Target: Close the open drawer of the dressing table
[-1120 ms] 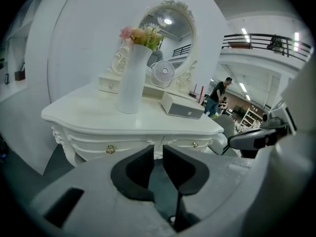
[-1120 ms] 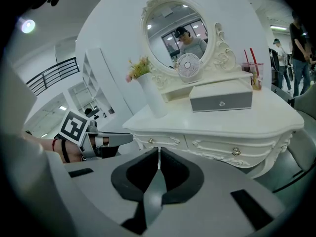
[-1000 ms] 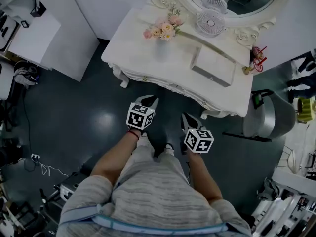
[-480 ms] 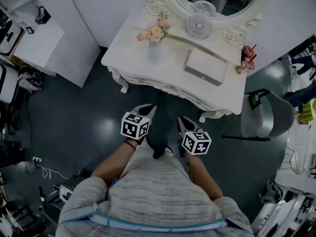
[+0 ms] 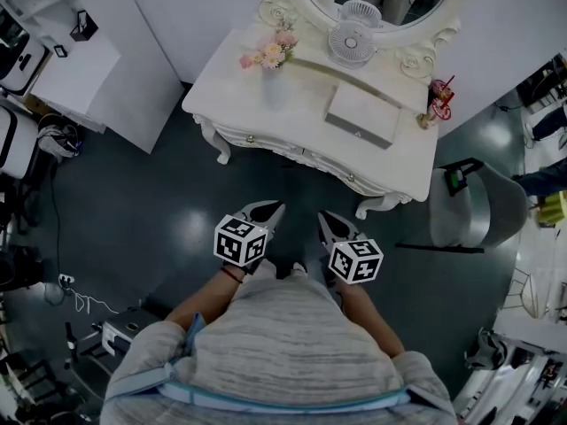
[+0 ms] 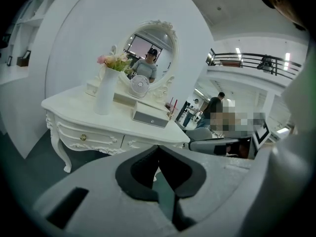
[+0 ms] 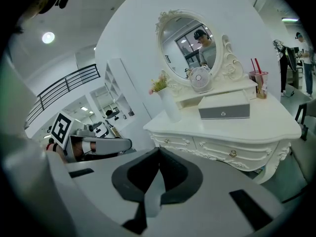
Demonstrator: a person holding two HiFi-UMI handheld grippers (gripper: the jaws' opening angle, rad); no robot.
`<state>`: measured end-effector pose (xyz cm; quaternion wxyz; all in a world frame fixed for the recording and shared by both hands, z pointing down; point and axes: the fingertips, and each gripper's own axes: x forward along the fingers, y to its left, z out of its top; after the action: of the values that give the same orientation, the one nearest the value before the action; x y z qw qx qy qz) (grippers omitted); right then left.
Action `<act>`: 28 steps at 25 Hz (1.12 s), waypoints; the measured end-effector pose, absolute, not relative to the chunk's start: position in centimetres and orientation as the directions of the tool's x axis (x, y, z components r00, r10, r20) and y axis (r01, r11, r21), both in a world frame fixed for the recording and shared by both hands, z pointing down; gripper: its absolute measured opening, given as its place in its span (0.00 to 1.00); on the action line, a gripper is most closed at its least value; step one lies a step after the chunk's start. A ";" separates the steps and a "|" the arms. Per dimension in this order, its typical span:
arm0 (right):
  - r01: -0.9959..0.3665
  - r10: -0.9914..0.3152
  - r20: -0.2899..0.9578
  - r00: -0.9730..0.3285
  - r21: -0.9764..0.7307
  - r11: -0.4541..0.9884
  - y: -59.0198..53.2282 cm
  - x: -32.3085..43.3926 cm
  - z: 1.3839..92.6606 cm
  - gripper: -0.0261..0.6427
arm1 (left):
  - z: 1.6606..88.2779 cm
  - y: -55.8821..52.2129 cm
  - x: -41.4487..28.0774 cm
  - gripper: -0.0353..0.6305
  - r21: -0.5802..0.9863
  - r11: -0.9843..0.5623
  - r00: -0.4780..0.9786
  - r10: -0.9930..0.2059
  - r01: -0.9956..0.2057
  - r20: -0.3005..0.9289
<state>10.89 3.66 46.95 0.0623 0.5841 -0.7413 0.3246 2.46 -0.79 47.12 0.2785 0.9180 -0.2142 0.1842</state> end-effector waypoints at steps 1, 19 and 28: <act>-0.908 -0.823 0.473 -0.315 -0.402 0.116 3.9 11.0 46.9 0.06 | 47.1 -0.5 2.5 0.07 0.431 -0.754 0.840 -0.291 -0.496 0.457; -0.907 -0.826 0.441 -0.352 -0.377 0.186 5.9 13.2 45.1 0.05 | 46.4 2.0 3.8 0.07 0.429 -0.732 0.828 -0.338 -0.530 0.447; -0.903 -0.828 0.437 -0.352 -0.393 0.176 6.6 14.2 45.2 0.05 | 46.3 2.9 4.5 0.07 0.447 -0.720 0.830 -0.334 -0.530 0.446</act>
<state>14.20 6.65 45.19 0.0619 0.5658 -0.7644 0.3029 4.46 2.89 46.34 0.2894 0.9118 -0.2370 0.1696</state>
